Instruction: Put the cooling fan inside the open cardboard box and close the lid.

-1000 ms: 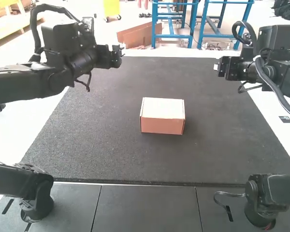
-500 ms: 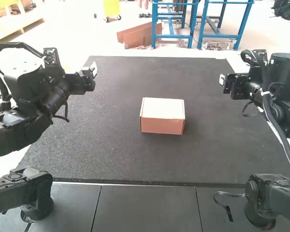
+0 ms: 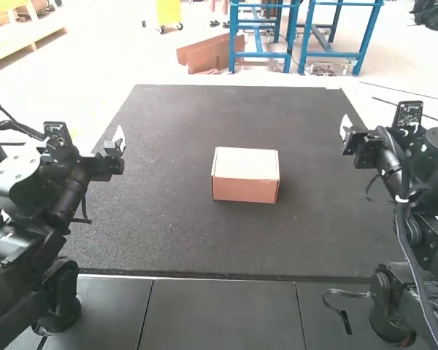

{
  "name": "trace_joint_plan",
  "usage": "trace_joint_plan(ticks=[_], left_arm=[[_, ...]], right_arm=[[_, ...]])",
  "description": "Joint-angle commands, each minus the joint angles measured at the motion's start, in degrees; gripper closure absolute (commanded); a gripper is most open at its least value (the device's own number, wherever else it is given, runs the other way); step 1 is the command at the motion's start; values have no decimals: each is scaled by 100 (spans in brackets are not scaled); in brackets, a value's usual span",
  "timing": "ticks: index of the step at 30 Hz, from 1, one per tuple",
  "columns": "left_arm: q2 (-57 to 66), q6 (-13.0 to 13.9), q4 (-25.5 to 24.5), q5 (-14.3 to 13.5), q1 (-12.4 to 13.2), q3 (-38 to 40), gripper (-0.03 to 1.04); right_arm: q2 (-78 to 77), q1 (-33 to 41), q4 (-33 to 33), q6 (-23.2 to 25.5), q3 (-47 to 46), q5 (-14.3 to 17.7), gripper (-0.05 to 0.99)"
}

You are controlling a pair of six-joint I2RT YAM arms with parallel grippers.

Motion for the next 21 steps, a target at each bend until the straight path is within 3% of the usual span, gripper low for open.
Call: trace_joint_plan(ticks=[1, 3, 5, 13, 16, 21], left_arm=[[-558, 151, -206, -36, 10, -200, 5], [-953, 335, -532, -63, 10, -253, 5], [-1155, 335, -866, -63, 19, -235, 5], [-1129, 326, -1252, -63, 124, -235, 5], [-1129, 133, -1551, -63, 124, -235, 6], [-1129, 124, -1639, -71, 203, -244, 6]], right_arm=[[-90, -79, 83, -46, -213, 17, 2], [-178, -79, 92, -46, -362, 25, 2], [-318, -79, 118, -90, -494, 17, 2], [-1294, -26, -304, -126, -933, 17, 2], [-1900, -35, -488, -134, -1083, 8, 2], [-2296, -105, -1007, -170, -1118, 96, 2]])
